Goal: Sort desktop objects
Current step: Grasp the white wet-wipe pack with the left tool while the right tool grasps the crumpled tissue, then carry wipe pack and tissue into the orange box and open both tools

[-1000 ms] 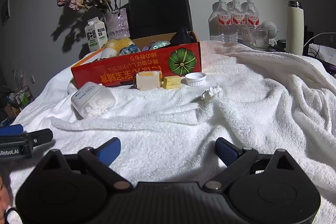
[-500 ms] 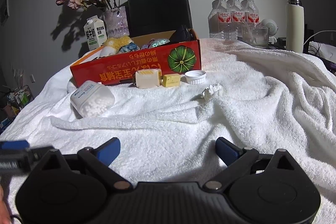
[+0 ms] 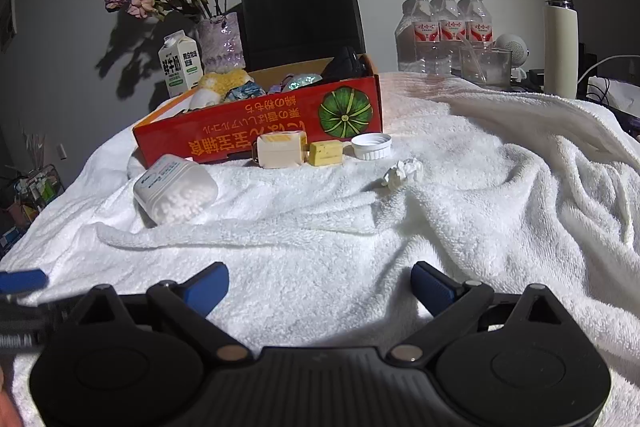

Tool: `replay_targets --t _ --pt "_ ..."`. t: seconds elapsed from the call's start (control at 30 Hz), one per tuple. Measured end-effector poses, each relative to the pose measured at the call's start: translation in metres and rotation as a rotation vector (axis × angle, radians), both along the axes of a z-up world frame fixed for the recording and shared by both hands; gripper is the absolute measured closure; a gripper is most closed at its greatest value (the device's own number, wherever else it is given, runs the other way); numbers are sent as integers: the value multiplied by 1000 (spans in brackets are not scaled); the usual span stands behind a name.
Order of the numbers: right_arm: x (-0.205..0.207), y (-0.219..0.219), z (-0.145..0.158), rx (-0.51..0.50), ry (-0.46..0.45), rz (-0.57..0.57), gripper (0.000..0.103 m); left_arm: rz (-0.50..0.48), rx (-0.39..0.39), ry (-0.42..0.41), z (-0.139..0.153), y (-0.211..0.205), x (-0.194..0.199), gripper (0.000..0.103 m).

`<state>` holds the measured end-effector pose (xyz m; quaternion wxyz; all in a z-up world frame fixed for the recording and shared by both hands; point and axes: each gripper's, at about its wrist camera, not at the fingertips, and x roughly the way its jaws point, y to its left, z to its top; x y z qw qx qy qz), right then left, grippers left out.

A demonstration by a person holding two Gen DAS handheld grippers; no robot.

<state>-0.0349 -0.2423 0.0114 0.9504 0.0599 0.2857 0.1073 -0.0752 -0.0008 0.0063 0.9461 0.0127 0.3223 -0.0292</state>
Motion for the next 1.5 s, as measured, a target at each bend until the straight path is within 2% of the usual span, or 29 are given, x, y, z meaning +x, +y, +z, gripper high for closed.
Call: replay_targets --t 0.1,0.13,0.2,0.27,0.33,0.43,0.5,0.57,0.63,0.7,0.77,0.8,0.83,0.87,1.0,1.1,1.27,1.37,1.5 --pt "0 1 0 -11 3 -1 5 -127 -61 77 8 2 -4 3" --pt "0 1 0 -15 6 1 5 -152 -85 63 14 5 -6 3" --pt "-1 3 3 -26 7 6 5 -168 -88 -28 28 8 -10 0" --pt "-1 4 8 -28 -1 28 5 -150 -29 -112 37 4 -4 0" --pt "1 3 17 -21 -23 41 6 -134 20 -149 42 -2 16 0" --pt "6 3 30 -55 -88 39 6 -147 30 -196 43 -9 58 0" --pt "15 0 33 -102 -118 26 11 -171 27 -158 38 -15 89 0" --pt "28 -5 32 -133 -111 3 19 -178 37 -102 28 -20 117 0" --pt "42 -11 29 -144 -97 -24 24 -188 28 -67 20 -22 135 0" --pt "56 -17 25 -147 -90 -52 32 -200 5 -33 14 -23 149 2" --pt "73 -21 20 -130 -57 -73 52 -182 -11 -23 11 -21 157 8" --pt "80 -23 18 -118 -41 -78 59 -180 -26 -24 10 -19 157 8" --pt "86 -23 14 -112 -27 -82 74 -180 -26 -28 12 -18 155 9" --pt "91 -21 10 -118 -17 -88 82 -179 -13 -32 13 -19 152 10" --pt "90 -16 6 -142 -45 -86 86 -150 51 -80 24 -26 130 14" --pt "81 -16 12 -118 -55 -61 88 -130 30 -111 40 -26 108 18" --pt "48 -7 31 -52 -113 18 88 -110 -36 -154 64 -23 68 18" --pt "22 1 40 -13 -145 53 88 -101 -40 -169 69 -24 45 18" --pt "-9 13 42 7 -154 98 88 -107 -53 -142 63 -26 19 18"
